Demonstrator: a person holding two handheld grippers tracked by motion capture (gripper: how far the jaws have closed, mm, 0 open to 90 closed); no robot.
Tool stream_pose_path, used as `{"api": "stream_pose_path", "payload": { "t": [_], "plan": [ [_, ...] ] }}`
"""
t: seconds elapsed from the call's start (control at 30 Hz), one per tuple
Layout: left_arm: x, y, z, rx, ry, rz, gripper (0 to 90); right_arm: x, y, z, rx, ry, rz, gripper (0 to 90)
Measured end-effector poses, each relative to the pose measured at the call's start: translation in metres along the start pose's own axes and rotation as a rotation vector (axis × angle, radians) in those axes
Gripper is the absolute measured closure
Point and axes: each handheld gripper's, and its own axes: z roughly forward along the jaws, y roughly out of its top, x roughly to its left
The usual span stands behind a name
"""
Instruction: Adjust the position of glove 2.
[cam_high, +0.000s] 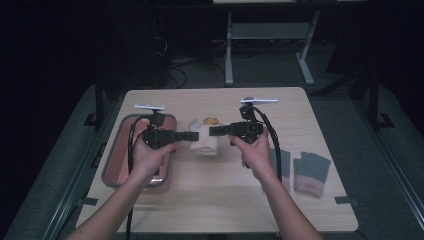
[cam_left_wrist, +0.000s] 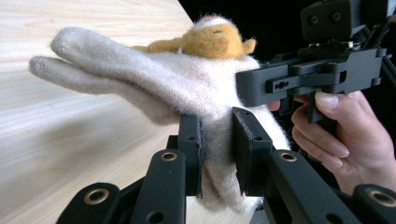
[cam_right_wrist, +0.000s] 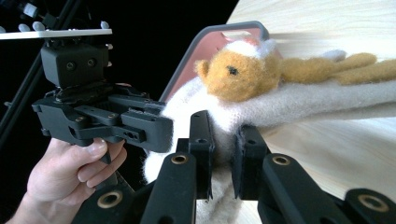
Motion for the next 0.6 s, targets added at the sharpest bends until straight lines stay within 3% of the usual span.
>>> {"api": "stream_pose_path", "payload": {
  "t": [0.6],
  "plan": [
    [0.004,0.019,-0.048,-0.06,0.023,0.015,74.9,0.033,0.031,0.028,0.017,0.042,-0.048,80.3]
  ]
}}
